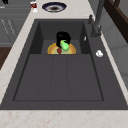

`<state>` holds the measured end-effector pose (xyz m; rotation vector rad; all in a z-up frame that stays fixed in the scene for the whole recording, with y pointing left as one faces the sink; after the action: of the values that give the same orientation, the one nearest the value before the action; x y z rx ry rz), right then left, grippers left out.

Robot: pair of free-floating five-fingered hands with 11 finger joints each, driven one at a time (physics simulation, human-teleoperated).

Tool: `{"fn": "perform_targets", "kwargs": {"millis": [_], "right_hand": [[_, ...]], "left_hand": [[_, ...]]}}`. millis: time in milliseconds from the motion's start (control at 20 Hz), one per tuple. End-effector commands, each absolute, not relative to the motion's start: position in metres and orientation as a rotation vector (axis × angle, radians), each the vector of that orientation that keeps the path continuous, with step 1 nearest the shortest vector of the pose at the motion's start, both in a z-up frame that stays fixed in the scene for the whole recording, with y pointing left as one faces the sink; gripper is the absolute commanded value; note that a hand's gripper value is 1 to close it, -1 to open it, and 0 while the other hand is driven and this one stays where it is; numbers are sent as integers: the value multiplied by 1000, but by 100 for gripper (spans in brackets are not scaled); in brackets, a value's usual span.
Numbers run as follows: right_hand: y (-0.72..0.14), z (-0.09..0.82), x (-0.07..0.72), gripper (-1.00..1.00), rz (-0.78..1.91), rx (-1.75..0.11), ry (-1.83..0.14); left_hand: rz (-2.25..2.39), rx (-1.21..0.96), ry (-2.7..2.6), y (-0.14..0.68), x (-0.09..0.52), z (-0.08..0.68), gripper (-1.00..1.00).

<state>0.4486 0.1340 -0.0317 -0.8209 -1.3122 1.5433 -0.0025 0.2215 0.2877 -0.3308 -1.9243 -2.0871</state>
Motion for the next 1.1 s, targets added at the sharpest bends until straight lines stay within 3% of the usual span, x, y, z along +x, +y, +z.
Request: {"fn": "perform_targets", "kwargs": {"millis": [0,750,800,1050], "right_hand": [[134,-48,454,100,1558,-811,-1323],[132,-76,485,100,1564,-824,-1336],[132,-76,485,-100,1564,-818,-1342],[131,-69,487,-100,1597,-889,-1330]], "left_hand": [[-2087,-331,-1924,221,-2,288,0],[-2087,-331,-1924,221,-2,288,0],[-2087,-331,-1924,221,-2,288,0],[-2087,-331,-1924,221,-2,288,0]]}}
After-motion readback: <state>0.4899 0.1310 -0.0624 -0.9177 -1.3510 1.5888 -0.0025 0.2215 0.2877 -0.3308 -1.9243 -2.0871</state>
